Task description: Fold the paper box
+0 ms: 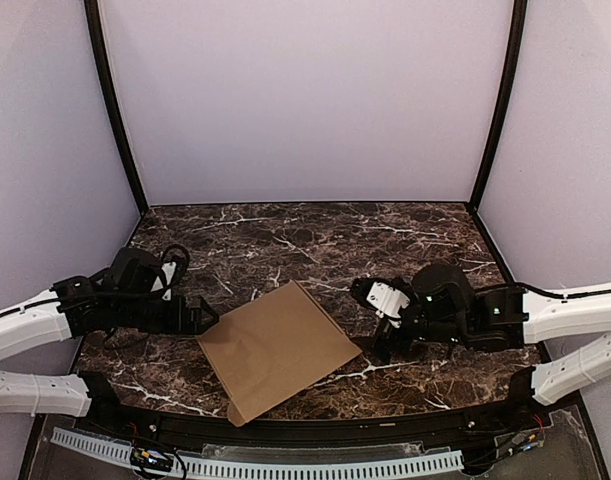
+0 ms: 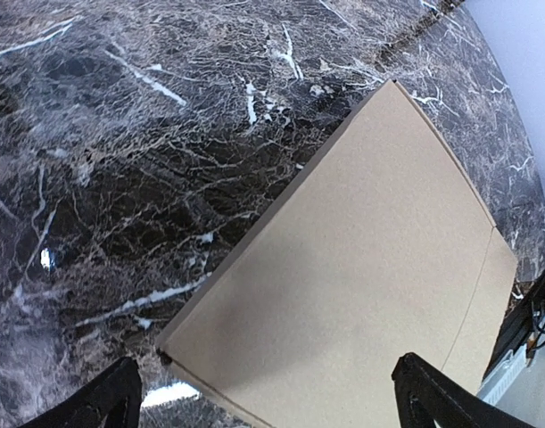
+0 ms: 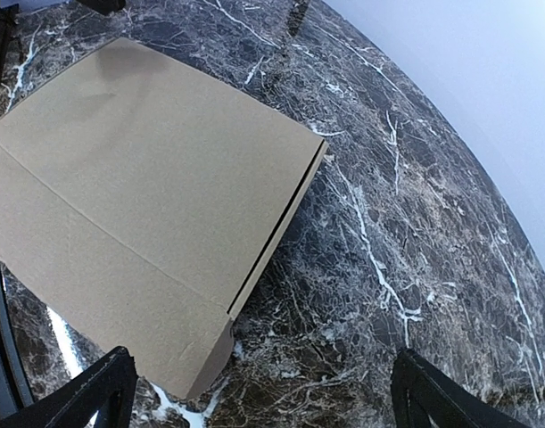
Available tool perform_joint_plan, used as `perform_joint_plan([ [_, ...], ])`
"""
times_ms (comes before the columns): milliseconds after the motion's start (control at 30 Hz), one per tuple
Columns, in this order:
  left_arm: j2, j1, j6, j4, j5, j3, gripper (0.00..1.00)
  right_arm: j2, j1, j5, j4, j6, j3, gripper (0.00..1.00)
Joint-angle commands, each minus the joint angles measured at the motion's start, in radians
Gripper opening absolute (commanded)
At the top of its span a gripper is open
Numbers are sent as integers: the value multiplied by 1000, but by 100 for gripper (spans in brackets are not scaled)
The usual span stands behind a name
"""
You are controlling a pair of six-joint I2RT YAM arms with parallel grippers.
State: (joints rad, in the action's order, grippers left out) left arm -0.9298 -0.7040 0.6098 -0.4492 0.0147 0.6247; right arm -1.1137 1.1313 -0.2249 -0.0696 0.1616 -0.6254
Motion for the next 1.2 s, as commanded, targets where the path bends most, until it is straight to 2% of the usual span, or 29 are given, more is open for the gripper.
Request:
perform_joint_plan([
  [0,168,5,184,-142,-2,-40,99,-46,-20,14,-15,87,-49,99],
  [133,258,5,322,-142,40,-94,99,-81,-25,23,-11,91,-55,99],
  [300,276,5,414,-119,95,-156,99,-122,-31,26,12,60,-38,99],
  [567,168,4,481,46,177,-223,99,-113,-32,18,29,19,4,99],
  [633,122,3,471,80,192,-219,95,-104,-32,11,30,13,15,99],
  [833,3,3,425,112,219,-189,77,-67,-31,-1,37,5,39,99],
  [967,-16,3,427,128,228,-194,58,-48,-32,-8,36,-2,45,99],
  [1167,-17,3,428,133,222,-201,36,-32,-32,-5,38,0,53,99],
])
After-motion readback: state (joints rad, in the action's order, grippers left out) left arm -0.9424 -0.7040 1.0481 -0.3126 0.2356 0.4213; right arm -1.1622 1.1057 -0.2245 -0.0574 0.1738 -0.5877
